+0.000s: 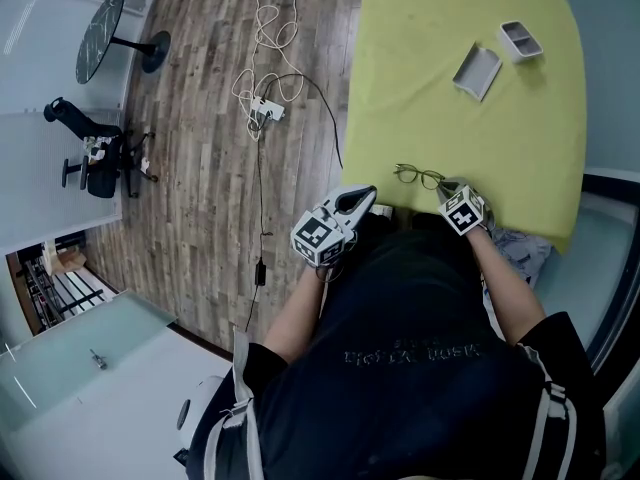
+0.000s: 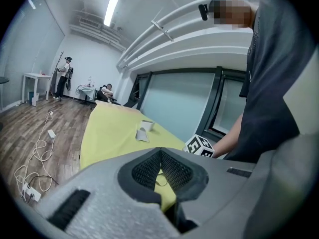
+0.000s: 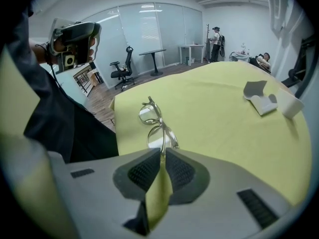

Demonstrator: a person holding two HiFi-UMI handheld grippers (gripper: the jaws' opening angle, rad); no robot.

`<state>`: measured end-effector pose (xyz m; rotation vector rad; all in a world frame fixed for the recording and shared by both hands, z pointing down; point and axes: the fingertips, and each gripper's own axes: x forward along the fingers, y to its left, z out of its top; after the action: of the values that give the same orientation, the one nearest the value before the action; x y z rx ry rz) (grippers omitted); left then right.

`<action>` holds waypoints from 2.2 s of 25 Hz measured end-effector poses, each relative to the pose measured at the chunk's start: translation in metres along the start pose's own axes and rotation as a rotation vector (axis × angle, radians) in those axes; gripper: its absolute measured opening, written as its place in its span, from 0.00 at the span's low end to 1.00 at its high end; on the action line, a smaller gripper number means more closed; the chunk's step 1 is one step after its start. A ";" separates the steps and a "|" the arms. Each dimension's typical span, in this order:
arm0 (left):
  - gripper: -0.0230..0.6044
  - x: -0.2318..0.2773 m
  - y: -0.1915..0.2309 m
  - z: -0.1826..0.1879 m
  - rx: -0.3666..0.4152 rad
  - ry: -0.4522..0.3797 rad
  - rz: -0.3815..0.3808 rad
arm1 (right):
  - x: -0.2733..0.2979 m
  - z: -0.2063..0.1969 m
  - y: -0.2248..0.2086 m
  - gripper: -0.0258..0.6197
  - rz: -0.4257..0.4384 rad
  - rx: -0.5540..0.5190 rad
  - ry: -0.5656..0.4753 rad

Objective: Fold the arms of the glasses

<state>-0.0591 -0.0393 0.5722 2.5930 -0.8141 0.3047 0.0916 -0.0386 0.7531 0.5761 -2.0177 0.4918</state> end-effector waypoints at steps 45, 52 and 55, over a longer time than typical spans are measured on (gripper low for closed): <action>0.07 -0.015 0.012 0.029 0.032 -0.107 0.015 | -0.163 0.114 0.030 0.10 -0.026 0.088 -0.639; 0.07 -0.028 0.013 0.055 0.054 -0.171 0.020 | -0.186 0.133 0.048 0.10 0.076 0.060 -0.764; 0.07 -0.023 0.016 0.053 0.061 -0.164 0.024 | -0.189 0.135 0.048 0.10 0.095 0.045 -0.778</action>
<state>-0.0823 -0.0631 0.5223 2.6944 -0.9049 0.1258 0.0547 -0.0375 0.5191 0.7813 -2.7853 0.4003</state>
